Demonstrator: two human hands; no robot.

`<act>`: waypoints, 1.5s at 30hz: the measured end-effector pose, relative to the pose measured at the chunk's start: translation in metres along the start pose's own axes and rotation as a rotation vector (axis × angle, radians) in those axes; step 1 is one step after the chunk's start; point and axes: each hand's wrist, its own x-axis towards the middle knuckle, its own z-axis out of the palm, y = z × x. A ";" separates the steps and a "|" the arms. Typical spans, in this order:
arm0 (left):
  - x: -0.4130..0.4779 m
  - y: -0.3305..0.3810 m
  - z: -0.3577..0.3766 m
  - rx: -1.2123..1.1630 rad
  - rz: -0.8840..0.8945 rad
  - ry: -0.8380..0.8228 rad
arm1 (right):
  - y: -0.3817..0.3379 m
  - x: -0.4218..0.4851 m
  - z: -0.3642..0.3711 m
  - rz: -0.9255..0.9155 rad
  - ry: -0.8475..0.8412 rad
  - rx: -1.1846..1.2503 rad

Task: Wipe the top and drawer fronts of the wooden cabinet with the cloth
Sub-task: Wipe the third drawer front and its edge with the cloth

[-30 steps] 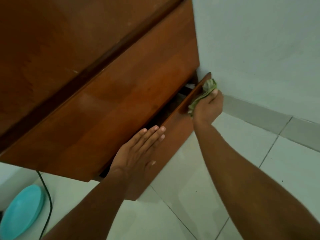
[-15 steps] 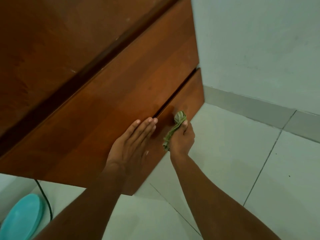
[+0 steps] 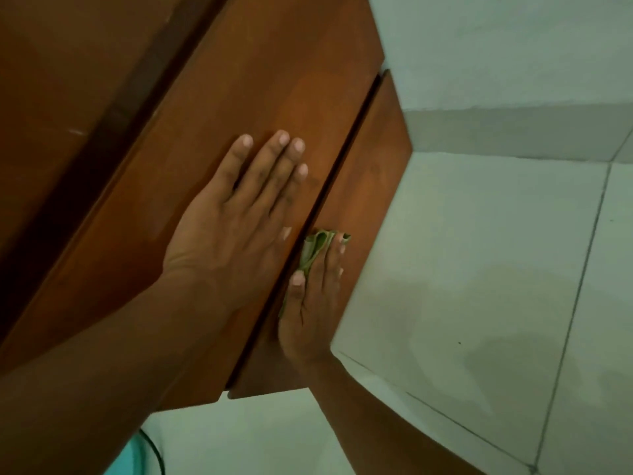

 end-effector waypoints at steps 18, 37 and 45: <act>0.031 0.007 -0.004 -0.054 0.025 0.019 | 0.059 0.257 -0.057 0.660 0.234 0.285; -0.013 -0.004 -0.005 -0.031 0.075 -0.064 | 0.025 -0.019 -0.010 -0.298 -0.192 -0.079; -0.011 -0.003 -0.003 -0.032 0.078 -0.058 | 0.043 0.133 -0.018 -0.143 0.012 -0.006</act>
